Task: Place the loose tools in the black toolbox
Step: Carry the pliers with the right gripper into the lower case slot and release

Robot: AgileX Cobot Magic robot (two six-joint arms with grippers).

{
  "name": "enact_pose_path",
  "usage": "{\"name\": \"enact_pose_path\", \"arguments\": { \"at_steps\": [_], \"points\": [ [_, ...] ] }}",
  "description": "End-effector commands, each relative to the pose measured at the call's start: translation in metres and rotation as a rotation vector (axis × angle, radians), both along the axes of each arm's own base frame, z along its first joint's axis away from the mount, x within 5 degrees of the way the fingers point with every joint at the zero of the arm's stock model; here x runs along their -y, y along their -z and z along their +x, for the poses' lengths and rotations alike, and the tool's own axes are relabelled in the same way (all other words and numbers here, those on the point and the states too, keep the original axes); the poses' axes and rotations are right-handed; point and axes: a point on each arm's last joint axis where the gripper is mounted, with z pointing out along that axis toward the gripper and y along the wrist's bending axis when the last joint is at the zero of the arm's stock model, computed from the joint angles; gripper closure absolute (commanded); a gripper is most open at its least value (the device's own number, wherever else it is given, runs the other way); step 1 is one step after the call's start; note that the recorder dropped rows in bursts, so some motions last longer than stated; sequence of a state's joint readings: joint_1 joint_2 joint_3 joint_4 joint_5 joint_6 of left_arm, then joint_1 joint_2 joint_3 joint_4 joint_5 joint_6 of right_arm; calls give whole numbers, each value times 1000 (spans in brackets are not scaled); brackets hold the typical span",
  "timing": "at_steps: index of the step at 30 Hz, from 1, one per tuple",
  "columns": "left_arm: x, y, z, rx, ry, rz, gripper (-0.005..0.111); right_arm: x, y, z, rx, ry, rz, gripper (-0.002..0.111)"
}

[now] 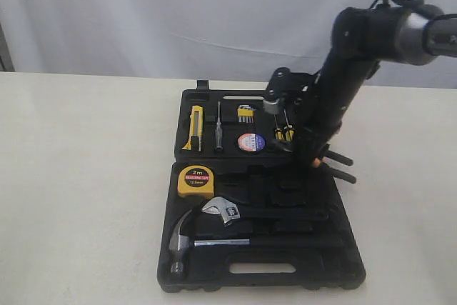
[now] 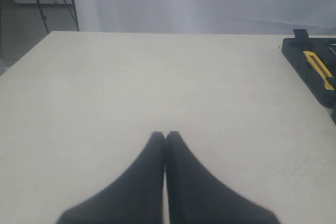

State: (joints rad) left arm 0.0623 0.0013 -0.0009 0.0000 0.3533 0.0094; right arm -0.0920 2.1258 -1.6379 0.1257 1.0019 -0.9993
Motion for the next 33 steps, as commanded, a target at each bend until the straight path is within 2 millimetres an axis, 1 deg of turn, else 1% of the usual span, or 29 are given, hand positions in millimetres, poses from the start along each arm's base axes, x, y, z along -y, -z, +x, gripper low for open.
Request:
{"name": "enact_pose_path", "arguments": {
  "at_steps": [1,4,8,12,16,23,25,26,29,31,33],
  "points": [
    [0,-1,0,11,4,-1,107,-39,-6,3,42,-122,-11,109],
    [0,-1,0,11,4,-1,107,-51,-5,3,43,-161,-22,109],
    [0,-1,0,11,4,-1,107,-51,3,4,26,-159,-35,109],
    [0,-1,0,11,4,-1,107,-50,17,1,-52,-154,-28,109],
    [0,-1,0,11,4,-1,107,-52,27,1,-76,-173,-14,109],
    [0,-1,0,11,4,-1,107,-53,29,6,-30,-156,0,107],
    [0,-1,0,11,4,-1,107,-54,29,6,-35,-157,4,99],
    [0,-1,0,11,4,-1,107,-54,29,6,-36,-157,4,85],
    [0,-1,0,11,4,-1,107,-54,29,5,-48,-155,6,58],
    [0,-1,0,11,4,-1,107,-54,29,4,-53,-144,8,43],
    [0,-1,0,11,4,-1,107,-54,28,4,-58,-134,3,42]
  ]
}}
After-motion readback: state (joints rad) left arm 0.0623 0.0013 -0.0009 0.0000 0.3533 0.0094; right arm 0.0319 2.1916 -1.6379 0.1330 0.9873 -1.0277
